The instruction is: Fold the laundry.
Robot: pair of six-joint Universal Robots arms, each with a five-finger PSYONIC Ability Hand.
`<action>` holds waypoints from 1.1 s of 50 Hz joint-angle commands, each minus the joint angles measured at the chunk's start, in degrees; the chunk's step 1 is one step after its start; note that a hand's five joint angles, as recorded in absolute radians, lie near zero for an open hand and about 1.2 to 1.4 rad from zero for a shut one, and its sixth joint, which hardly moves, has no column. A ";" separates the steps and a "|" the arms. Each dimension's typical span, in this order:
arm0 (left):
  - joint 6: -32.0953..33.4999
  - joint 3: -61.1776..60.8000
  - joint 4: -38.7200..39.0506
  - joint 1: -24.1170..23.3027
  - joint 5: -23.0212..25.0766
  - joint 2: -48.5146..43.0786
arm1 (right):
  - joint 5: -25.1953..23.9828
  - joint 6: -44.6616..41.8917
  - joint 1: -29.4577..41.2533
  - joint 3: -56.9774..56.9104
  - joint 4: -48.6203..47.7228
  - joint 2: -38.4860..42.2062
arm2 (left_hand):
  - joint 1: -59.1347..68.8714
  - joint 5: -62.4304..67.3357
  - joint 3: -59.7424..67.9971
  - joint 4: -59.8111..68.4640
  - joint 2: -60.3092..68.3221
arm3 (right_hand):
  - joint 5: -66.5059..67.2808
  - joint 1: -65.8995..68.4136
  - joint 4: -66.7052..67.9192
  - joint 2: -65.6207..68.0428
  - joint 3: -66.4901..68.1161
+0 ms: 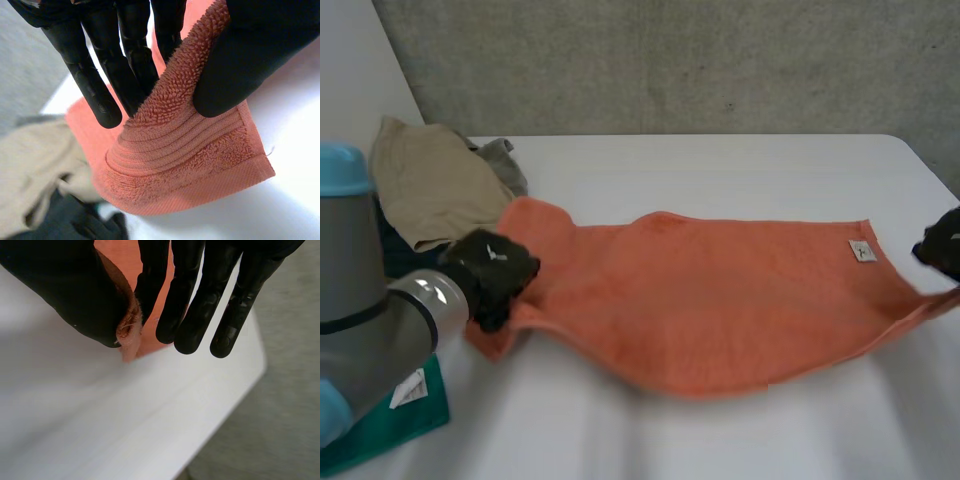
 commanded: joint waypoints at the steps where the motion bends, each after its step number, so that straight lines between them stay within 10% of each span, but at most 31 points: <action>1: 1.60 8.78 6.96 0.66 -0.15 -14.75 | 2.07 6.84 3.73 -4.86 -8.21 13.12 | 14.96 14.49 12.13 11.35 11.74 | 13.34 23.47 33.87 12.87 12.13; 18: 2.66 46.95 43.09 1.54 -0.15 -24.54 | 10.43 25.49 12.09 -32.21 -58.15 16.05 | 14.96 14.49 12.13 11.35 11.74 | 13.34 23.47 33.87 12.87 12.13; 31: -10.79 33.02 34.32 4.09 1.95 -17.95 | 7.54 25.93 12.35 -21.26 -46.75 14.90 | 14.96 14.49 12.13 11.35 11.74 | 13.34 23.47 33.87 12.87 12.13; 46: -4.12 5.39 29.13 3.39 7.41 -18.73 | 4.28 25.14 6.91 -1.54 -31.09 18.15 | 13.65 13.18 10.82 10.04 10.43 | 13.34 23.47 33.87 12.87 12.13; 52: 1.24 5.38 26.66 3.04 7.32 -17.77 | 4.89 26.10 5.76 -0.40 -31.88 18.15 | -32.37 -32.84 -35.21 -35.99 -35.59 | 13.34 23.47 33.87 12.87 12.13; 55: 1.16 5.30 26.84 2.95 6.88 -17.50 | 5.24 26.19 5.24 -0.22 -32.85 18.24 | -35.13 -35.60 -37.97 -38.74 -38.35 | 13.34 23.47 33.87 12.87 12.13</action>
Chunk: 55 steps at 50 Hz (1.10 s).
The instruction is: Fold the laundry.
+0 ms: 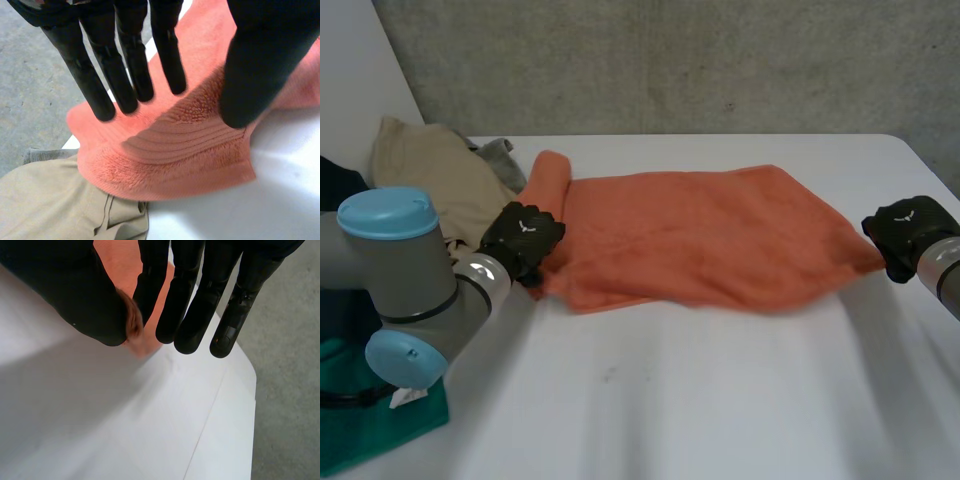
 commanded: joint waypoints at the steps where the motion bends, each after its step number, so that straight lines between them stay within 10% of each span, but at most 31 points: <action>1: 3.44 0.00 -1.44 -0.37 -0.78 1.30 | 1.39 1.01 -1.81 0.52 -2.93 0.09 | -22.96 -24.90 -25.10 -24.98 -24.41 | 13.33 23.35 33.87 12.88 12.13; 25: -6.84 -23.55 2.60 0.77 -12.38 19.58 | 7.99 1.19 -4.89 -0.18 -10.67 3.08 | -7.40 -9.33 -9.53 -9.41 -8.84 | 13.33 23.35 33.87 12.88 12.13; 38: -8.25 -16.71 2.34 2.27 -0.08 11.07 | 7.64 1.28 -4.90 0.61 -10.59 2.90 | -28.55 -30.49 -30.69 -30.56 -30.00 | 13.33 23.35 33.87 12.88 12.13; 55: -7.99 7.55 -4.16 -0.28 0.01 -6.96 | 7.55 1.36 -4.54 1.75 -10.50 2.73 | -25.02 -26.96 -27.16 -27.04 -26.47 | 13.33 23.35 33.87 12.88 12.13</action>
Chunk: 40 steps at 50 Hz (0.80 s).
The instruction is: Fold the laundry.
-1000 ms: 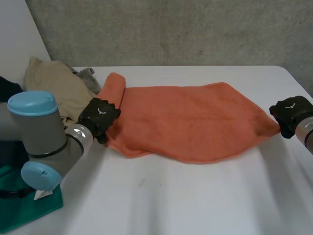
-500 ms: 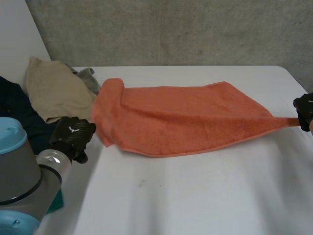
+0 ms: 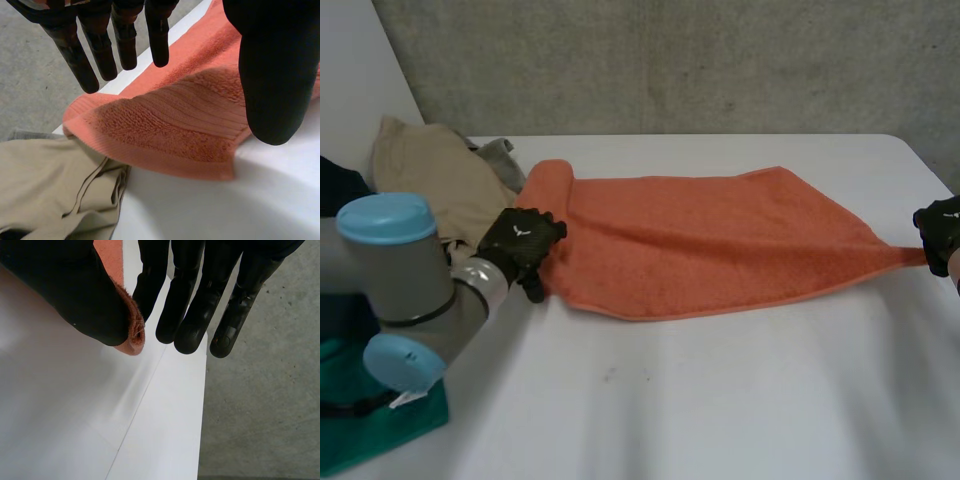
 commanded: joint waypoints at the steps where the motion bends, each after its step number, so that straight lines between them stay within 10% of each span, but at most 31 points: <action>1: 0.14 8.43 -4.72 -1.04 -0.19 -6.34 | -0.01 -0.03 0.02 0.22 0.06 -0.04 | 3.50 4.55 4.10 4.33 4.14 | 13.33 23.35 33.87 12.88 12.13; 30: 0.75 -12.20 1.34 0.19 -7.74 9.21 | -0.01 -0.20 0.02 0.04 -0.03 0.14 | 28.05 29.10 28.65 28.87 28.69 | 13.33 23.35 33.87 12.88 12.13; 40: 0.31 -7.30 0.72 -1.57 -7.39 4.47 | -0.01 -0.20 0.02 0.39 -0.03 0.14 | 10.59 11.64 11.19 11.42 11.23 | 13.33 23.35 33.87 12.88 12.13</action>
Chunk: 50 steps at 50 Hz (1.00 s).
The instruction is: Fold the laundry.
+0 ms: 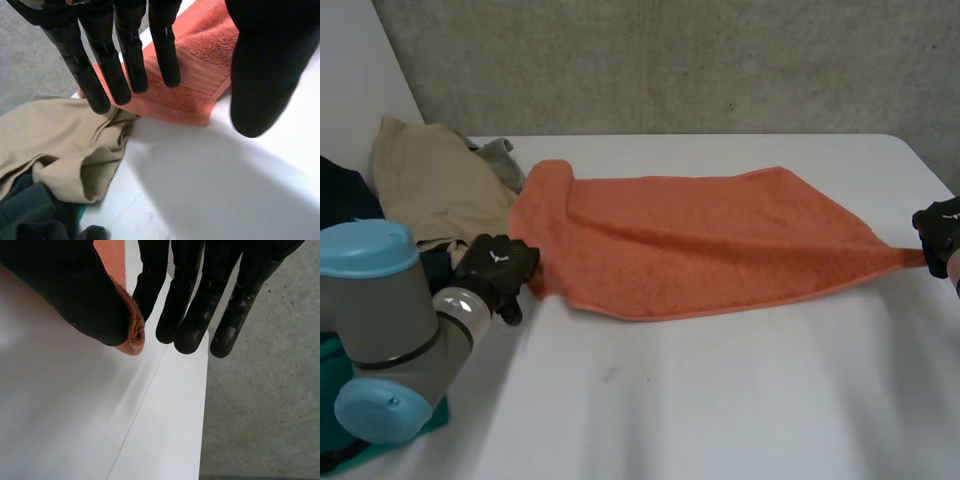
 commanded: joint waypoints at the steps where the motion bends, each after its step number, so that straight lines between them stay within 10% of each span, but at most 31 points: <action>1: -0.31 7.78 -0.36 -1.21 0.27 -5.80 | 0.00 0.00 0.01 0.24 0.00 0.01 | -10.54 -11.05 -11.08 -10.96 -10.78 | 13.33 23.35 33.87 12.88 12.13; 50: 3.73 38.47 -1.07 -3.76 3.78 -30.96 | 0.00 -2.46 0.10 0.59 0.09 0.98 | 11.45 10.94 10.91 11.03 11.21 | 13.33 23.35 33.87 12.88 12.13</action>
